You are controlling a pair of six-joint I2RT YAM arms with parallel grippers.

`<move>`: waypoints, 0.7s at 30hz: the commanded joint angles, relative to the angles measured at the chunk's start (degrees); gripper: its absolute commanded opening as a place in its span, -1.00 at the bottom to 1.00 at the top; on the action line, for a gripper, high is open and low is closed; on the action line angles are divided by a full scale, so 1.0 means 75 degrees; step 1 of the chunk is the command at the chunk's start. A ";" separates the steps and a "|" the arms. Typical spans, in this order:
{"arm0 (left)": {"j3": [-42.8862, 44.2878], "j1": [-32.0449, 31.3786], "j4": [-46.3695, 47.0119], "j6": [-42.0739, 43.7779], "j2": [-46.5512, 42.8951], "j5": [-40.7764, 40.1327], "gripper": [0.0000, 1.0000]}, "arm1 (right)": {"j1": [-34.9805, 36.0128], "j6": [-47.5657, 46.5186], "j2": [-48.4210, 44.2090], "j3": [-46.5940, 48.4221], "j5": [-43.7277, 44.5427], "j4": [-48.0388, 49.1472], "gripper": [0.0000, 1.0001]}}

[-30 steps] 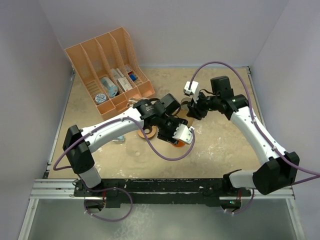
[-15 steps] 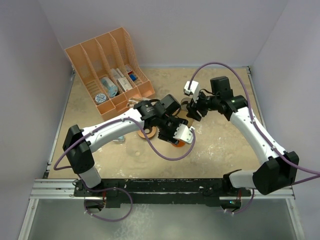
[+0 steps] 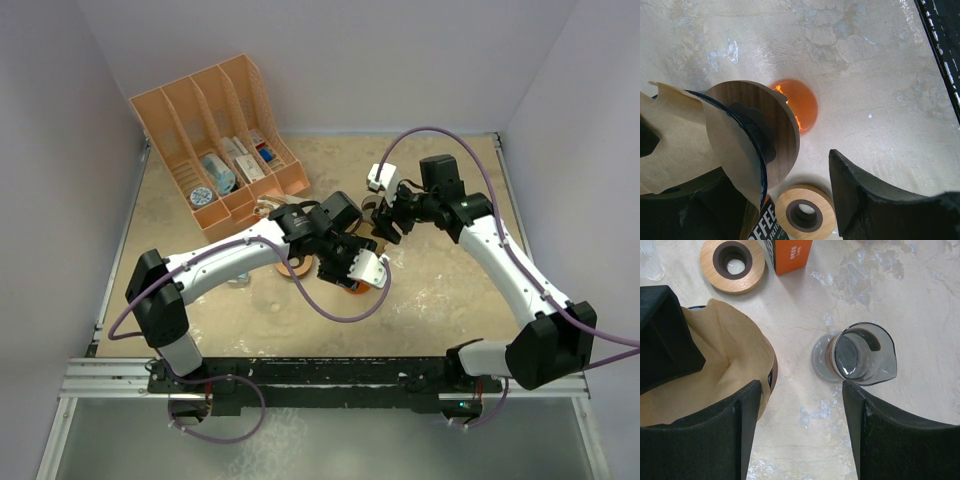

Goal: Place the coffee filter in the dripper
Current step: Place the coffee filter in the coffee dripper.

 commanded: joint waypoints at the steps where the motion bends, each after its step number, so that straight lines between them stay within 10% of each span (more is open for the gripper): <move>1: -0.0170 -0.0029 0.0055 -0.0083 -0.0089 0.0099 0.16 | -0.0018 -0.0032 -0.0097 -0.0126 0.0117 0.0094 0.37; 21: -0.0219 -0.0020 -0.0167 -0.0025 -0.0267 0.0145 0.22 | -0.0018 -0.0198 -0.0177 0.0294 -0.0310 -0.0311 0.40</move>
